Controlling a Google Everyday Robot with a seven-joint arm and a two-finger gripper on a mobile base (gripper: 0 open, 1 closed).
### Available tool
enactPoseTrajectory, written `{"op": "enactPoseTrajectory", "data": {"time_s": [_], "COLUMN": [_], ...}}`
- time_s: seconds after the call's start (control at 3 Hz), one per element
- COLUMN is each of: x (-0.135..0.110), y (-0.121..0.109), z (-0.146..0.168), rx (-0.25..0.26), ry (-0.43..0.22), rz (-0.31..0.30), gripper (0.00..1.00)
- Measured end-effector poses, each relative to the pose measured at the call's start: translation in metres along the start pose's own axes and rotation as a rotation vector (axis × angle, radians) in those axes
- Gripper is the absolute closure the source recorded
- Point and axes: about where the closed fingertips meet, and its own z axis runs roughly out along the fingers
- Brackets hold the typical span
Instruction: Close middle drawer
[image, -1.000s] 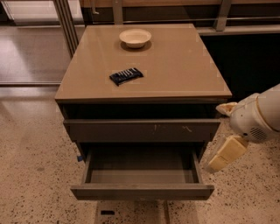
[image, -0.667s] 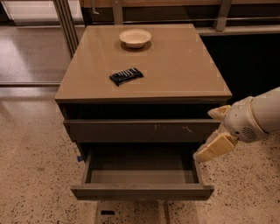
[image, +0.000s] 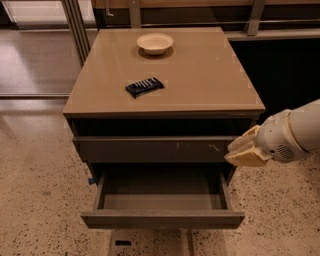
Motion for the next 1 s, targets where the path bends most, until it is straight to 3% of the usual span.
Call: {"op": "enactPoseTrajectory", "data": {"time_s": [0.33, 0.67, 1.0], "x": [0.000, 0.009, 0.039], "y": [0.000, 0.005, 0.038], "z": [0.000, 0.010, 0.052], "rx": [0.000, 0.046, 0.064], "ry": [0.000, -0.022, -0.085], "rz": [0.000, 0.016, 0.081], "gripper": [0.87, 1.00, 1.00]}}
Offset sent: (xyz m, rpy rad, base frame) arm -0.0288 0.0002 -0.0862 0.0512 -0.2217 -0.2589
